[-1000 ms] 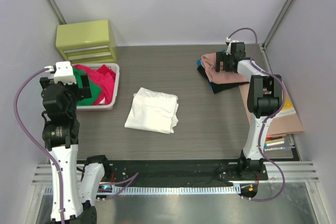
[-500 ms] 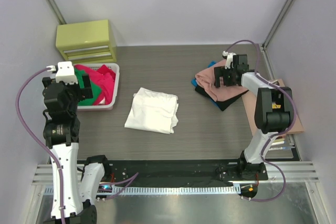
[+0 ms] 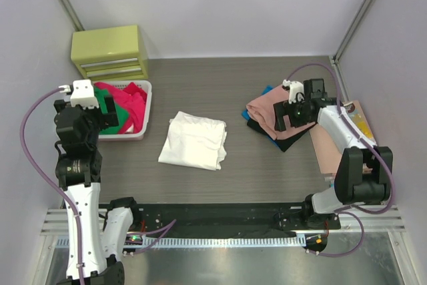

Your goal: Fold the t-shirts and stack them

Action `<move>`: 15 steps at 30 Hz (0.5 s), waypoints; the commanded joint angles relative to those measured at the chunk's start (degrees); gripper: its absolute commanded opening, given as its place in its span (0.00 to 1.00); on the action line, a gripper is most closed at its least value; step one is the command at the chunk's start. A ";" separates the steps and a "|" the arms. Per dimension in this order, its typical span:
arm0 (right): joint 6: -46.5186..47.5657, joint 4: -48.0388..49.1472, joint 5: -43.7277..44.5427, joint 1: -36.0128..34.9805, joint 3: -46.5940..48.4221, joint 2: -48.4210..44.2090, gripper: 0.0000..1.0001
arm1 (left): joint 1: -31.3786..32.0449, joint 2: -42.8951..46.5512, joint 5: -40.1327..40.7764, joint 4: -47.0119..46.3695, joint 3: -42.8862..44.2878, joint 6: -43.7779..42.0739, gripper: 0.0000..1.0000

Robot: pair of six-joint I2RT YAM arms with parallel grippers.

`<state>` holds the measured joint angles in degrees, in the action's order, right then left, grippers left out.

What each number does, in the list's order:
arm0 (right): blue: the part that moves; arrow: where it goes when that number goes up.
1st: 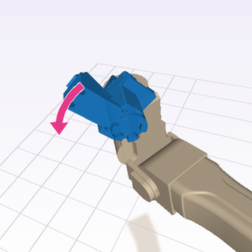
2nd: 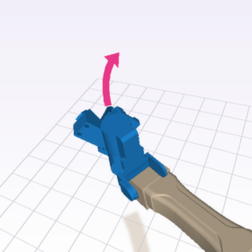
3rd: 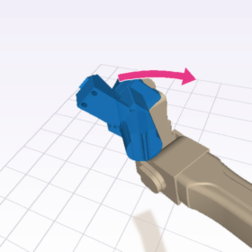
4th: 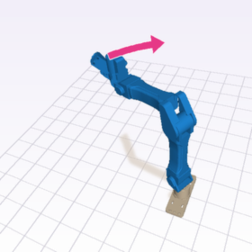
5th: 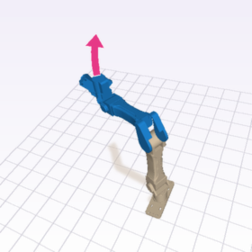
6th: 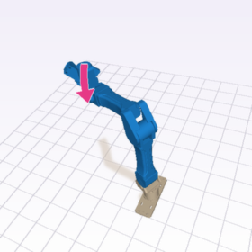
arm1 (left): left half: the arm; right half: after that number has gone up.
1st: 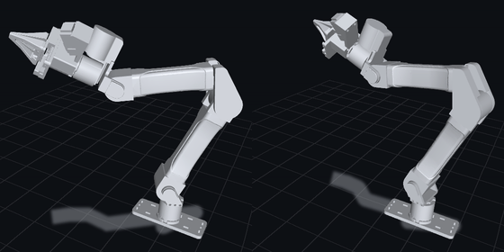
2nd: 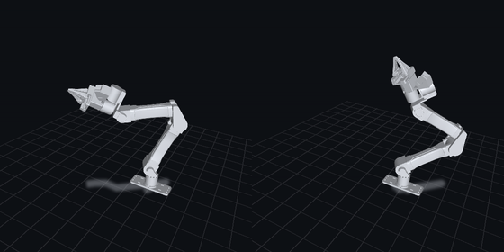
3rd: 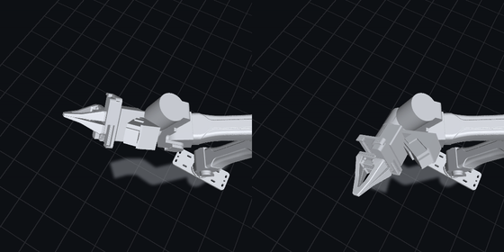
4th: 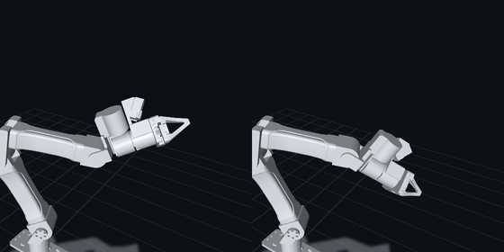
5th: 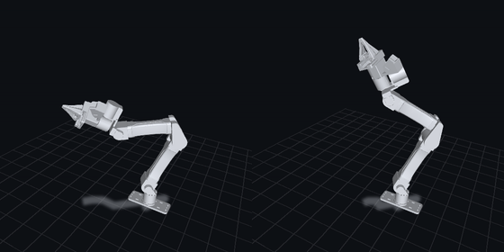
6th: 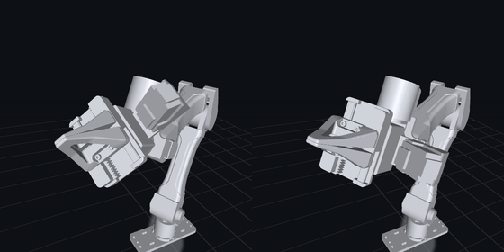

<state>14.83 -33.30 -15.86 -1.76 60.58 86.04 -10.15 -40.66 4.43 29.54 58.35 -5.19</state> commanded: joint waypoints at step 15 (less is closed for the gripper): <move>1.08 5.00 3.81 -1.23 10.76 -0.37 1.00 | -1.18 -0.12 -6.27 -2.38 -3.59 1.68 1.00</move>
<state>16.75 -33.71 -14.85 -2.52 62.76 77.73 -10.66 -40.58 1.37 29.36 55.33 -4.60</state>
